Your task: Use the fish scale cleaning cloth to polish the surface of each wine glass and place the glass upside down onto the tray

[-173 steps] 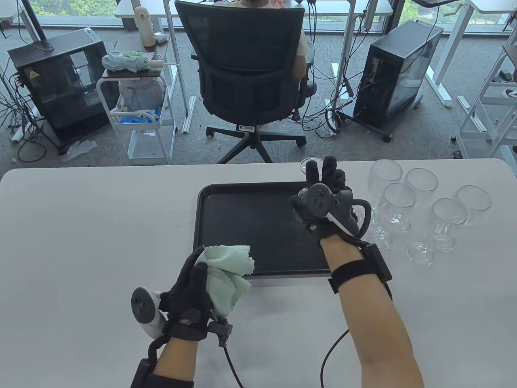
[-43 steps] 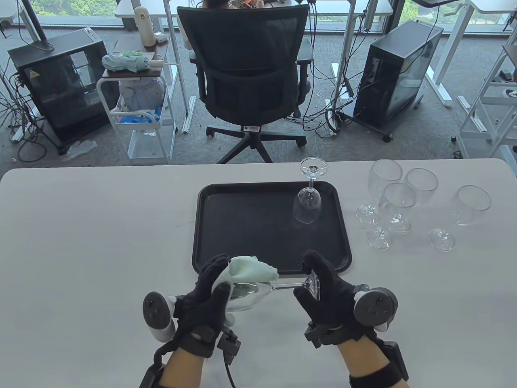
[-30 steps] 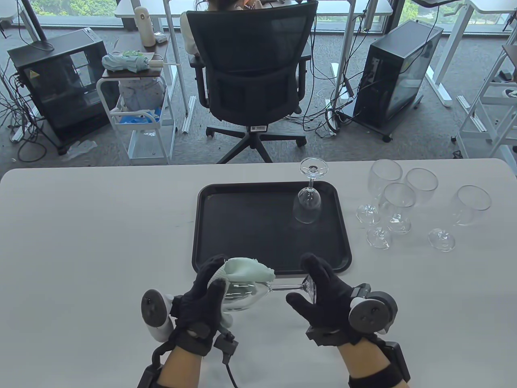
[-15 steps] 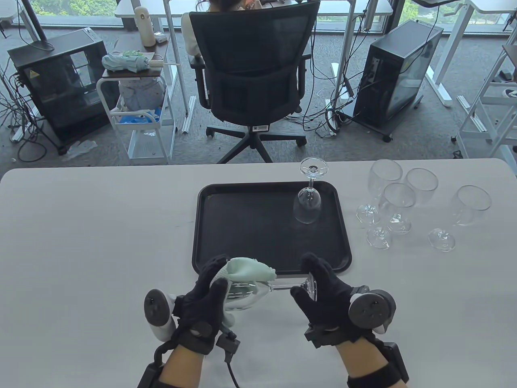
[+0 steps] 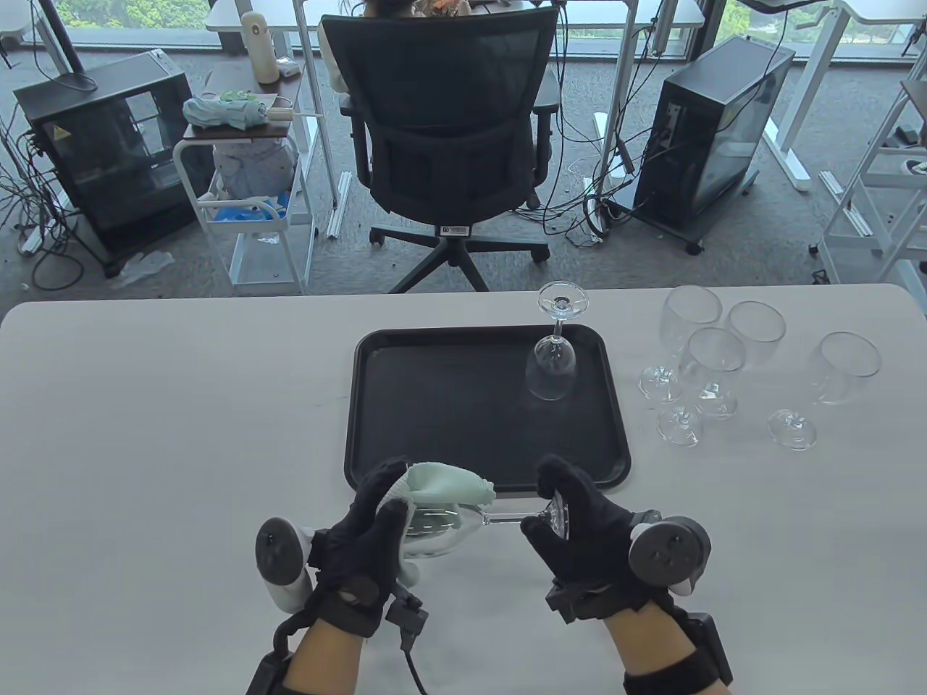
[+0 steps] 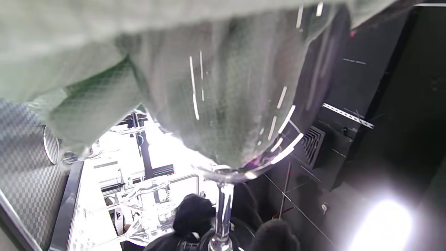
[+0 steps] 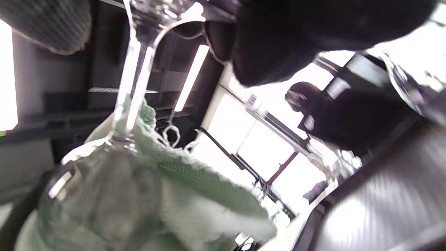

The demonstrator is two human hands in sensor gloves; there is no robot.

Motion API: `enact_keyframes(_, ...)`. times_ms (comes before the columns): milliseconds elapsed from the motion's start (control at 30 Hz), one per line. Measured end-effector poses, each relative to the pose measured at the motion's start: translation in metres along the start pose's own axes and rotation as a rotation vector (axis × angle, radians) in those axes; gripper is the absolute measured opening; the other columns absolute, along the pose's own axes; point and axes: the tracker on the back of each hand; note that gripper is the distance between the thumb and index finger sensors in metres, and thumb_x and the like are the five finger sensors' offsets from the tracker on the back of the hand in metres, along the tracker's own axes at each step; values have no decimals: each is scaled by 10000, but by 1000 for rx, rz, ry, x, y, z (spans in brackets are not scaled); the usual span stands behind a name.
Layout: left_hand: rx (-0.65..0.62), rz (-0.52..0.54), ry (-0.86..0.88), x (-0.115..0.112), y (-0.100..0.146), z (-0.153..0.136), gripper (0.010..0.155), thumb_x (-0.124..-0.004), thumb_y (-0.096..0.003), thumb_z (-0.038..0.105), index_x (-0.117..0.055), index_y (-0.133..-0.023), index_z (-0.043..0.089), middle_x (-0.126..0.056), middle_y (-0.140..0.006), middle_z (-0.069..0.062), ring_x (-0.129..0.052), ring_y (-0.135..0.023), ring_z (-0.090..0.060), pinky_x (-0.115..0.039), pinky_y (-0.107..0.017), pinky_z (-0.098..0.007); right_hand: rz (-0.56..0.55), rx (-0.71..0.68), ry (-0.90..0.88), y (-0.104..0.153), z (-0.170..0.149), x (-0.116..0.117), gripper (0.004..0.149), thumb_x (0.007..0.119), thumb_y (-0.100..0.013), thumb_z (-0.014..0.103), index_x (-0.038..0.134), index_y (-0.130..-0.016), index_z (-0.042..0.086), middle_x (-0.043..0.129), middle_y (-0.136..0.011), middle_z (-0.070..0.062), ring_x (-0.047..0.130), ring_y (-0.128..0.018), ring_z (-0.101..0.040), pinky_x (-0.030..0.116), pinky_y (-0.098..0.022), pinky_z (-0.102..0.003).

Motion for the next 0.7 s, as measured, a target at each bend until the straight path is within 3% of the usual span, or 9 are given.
enact_keyframes(33,4,8,-24,0,1,1,633,-683,-535,687,-609,-1054,332,-536,-1152,-60,-654,-985,-397,-811,-527,-575,28,43,-37,1,-1,0,816,761,-439,720,498,-1046,243,741,-861,-224,937,-393,-335,861,-194,-404)
enact_keyframes(100,-3,18,-14,-1,0,2,617,-704,-532,670,-633,-1041,327,-552,-1142,-63,-657,-978,-402,-805,-522,-588,-32,-51,84,1,0,-2,844,771,-438,712,445,-1065,251,728,-925,-219,951,-424,-348,881,-215,-408)
enact_keyframes(200,24,33,29,3,0,0,612,-691,-542,671,-632,-1041,321,-557,-1139,-66,-666,-972,-403,-815,-513,-584,18,-258,213,1,9,0,899,839,-439,624,292,-1068,288,545,-1058,-188,903,-585,-381,869,-360,-466)
enact_keyframes(300,30,13,64,3,0,-3,617,-682,-548,677,-620,-1047,319,-550,-1141,-71,-664,-972,-402,-818,-513,-578,-45,-341,316,3,15,-1,889,849,-444,601,266,-1063,343,563,-1041,-173,921,-590,-345,902,-361,-425)
enact_keyframes(367,20,26,52,2,1,-2,632,-689,-538,687,-620,-1049,322,-556,-1139,-71,-673,-967,-401,-826,-507,-571,-39,-270,219,2,14,0,814,845,-450,590,355,-1059,365,614,-991,-183,911,-561,-346,888,-338,-414)
enact_keyframes(467,-27,-8,10,-3,0,2,648,-697,-529,694,-596,-1058,334,-516,-1155,-61,-638,-992,-395,-803,-540,-575,-42,-29,53,1,4,-2,787,732,-456,718,460,-1067,303,730,-882,-207,944,-398,-285,880,-192,-353)
enact_keyframes(500,-31,10,-31,-4,0,4,648,-706,-521,692,-605,-1053,336,-523,-1152,-60,-643,-989,-396,-807,-533,-577,-6,91,-10,2,0,-2,797,708,-458,726,470,-1069,273,743,-872,-221,950,-382,-295,879,-180,-360)
enact_keyframes(533,-32,20,-58,-3,1,4,643,-706,-520,693,-616,-1046,335,-543,-1144,-61,-666,-976,-394,-825,-515,-569,20,91,-58,2,0,-3,792,733,-464,694,462,-1072,265,716,-893,-241,937,-408,-341,869,-204,-404)
enact_keyframes(700,13,39,18,2,0,0,613,-694,-539,676,-638,-1038,324,-568,-1134,-66,-689,-960,-401,-838,-492,-575,19,-275,275,1,14,-2,913,831,-444,616,249,-1068,292,540,-1057,-189,911,-580,-388,882,-356,-459)
Point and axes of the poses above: the tracker on the back of each hand, its own z axis roughly to the thumb side, its own y axis roughly from the fingertips to the wrist, x = y × z
